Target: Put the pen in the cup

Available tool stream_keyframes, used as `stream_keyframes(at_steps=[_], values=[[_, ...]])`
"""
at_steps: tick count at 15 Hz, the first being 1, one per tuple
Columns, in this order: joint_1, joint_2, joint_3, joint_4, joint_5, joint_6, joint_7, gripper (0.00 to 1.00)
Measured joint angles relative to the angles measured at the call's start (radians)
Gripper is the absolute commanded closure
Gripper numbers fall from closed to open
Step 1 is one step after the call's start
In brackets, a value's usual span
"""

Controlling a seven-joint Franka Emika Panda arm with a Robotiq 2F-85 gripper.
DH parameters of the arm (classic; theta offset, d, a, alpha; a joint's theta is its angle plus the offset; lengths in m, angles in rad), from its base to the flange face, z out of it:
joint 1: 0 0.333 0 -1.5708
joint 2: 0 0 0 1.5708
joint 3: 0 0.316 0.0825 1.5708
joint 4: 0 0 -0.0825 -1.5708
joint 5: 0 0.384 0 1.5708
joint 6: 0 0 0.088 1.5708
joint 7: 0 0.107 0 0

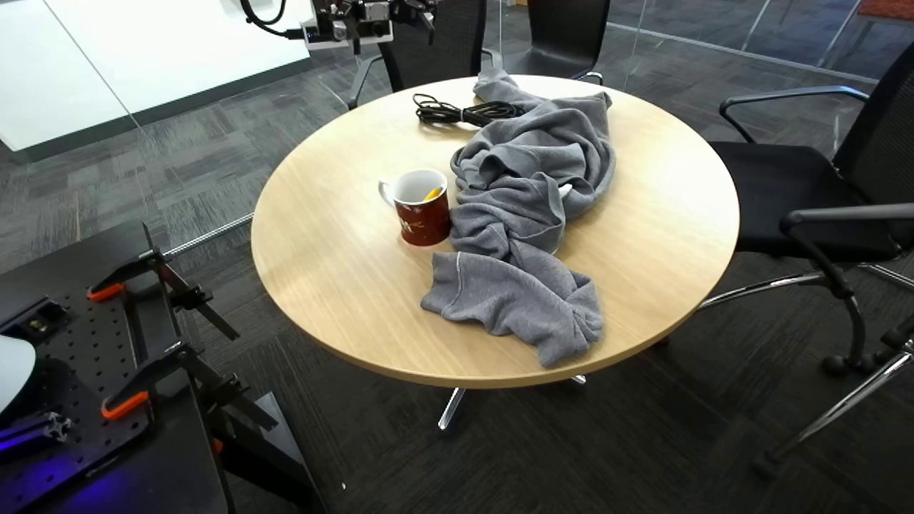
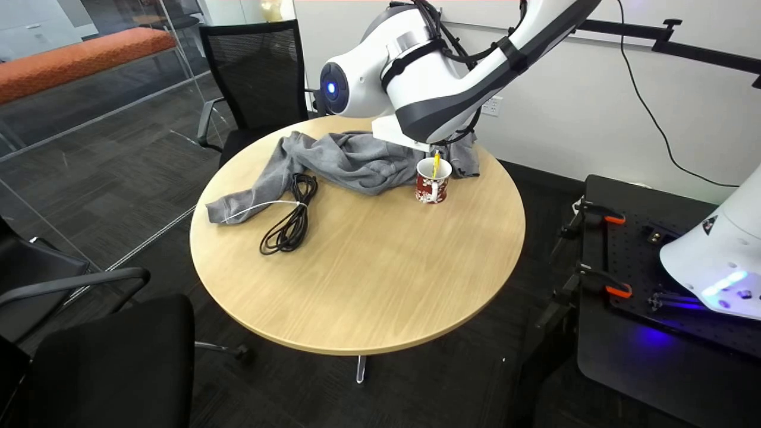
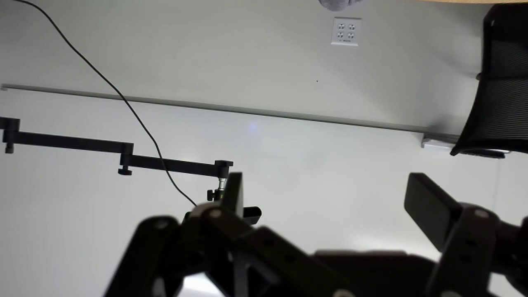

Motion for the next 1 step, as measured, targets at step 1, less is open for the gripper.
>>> stream_keyframes(at_steps=[1], values=[[0.000, 0.000, 0.000, 0.000, 0.000, 0.000, 0.000, 0.00]])
